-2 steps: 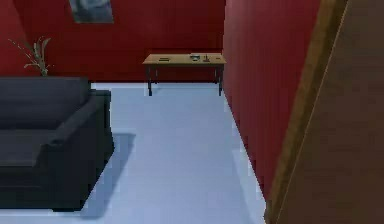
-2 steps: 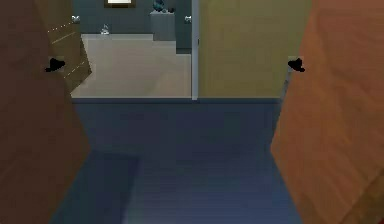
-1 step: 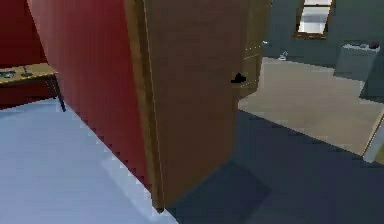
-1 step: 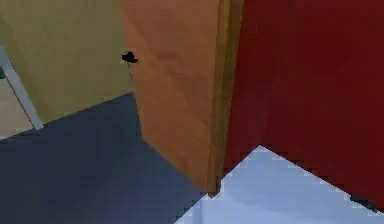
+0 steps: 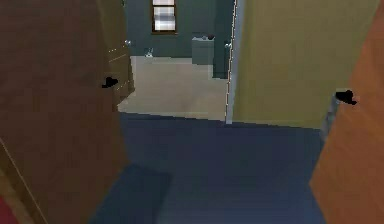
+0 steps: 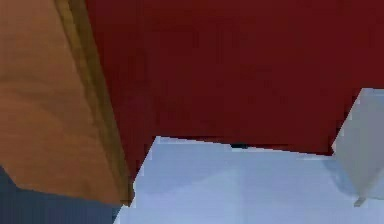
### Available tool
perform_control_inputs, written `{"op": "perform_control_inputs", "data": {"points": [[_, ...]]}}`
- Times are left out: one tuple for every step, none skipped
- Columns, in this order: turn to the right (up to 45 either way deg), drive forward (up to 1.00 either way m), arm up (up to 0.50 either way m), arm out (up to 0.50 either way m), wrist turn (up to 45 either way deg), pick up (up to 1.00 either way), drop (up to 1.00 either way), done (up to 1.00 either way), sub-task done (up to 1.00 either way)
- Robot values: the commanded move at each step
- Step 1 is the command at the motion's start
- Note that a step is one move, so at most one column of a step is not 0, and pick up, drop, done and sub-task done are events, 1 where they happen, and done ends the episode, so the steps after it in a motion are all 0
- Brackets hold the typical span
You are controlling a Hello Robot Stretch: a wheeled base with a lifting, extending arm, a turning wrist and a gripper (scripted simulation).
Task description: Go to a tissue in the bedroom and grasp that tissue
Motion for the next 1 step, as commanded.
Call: {"op": "perform_control_inputs", "data": {"points": [[0.0, 1.0, 0.0, 0.0, 0.0, 0.0, 0.0, 0.0, 0.0]]}}
